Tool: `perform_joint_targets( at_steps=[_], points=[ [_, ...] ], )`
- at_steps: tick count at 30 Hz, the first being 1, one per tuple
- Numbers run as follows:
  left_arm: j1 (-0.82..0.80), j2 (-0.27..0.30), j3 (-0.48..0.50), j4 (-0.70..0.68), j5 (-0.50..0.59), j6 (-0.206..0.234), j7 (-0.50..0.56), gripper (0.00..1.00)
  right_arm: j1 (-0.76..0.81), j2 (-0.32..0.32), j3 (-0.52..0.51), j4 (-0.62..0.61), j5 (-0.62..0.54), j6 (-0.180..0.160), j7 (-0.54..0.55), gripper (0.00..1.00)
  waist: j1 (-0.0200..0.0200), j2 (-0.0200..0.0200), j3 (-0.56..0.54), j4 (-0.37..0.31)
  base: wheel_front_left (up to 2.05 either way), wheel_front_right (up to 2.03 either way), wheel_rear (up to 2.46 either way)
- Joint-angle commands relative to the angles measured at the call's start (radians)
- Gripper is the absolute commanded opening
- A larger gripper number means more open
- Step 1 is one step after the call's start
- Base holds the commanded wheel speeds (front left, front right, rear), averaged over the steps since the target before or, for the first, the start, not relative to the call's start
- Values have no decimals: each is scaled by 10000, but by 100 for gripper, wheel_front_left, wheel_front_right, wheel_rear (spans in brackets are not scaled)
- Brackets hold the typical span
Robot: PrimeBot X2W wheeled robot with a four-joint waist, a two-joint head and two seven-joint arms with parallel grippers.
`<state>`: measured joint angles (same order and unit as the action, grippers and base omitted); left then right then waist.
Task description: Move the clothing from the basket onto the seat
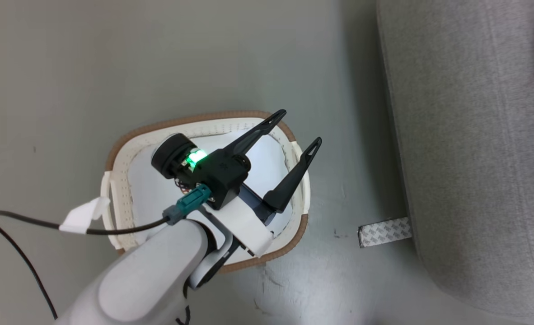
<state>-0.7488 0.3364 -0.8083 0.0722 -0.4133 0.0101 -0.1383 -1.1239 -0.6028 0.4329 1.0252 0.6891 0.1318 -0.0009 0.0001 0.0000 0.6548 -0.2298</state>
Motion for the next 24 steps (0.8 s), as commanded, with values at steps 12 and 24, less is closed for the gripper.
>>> perform_joint_targets(
  at_steps=[12, 24],
  points=[
    [855, -222, 99, 720, -642, 145, -663, 100, 757, -275, 1241, -96, 1331, -23, 1477, 100, -1, 0, -2338, -201, 0, 0, 0],
    [2139, -61, 909, 958, -1308, 654, -1176, 100, 1721, -1049, 2275, -2139, 2530, -23, 927, 100, -1, 0, -4828, 159, 0, 0, 0]
  ],
)
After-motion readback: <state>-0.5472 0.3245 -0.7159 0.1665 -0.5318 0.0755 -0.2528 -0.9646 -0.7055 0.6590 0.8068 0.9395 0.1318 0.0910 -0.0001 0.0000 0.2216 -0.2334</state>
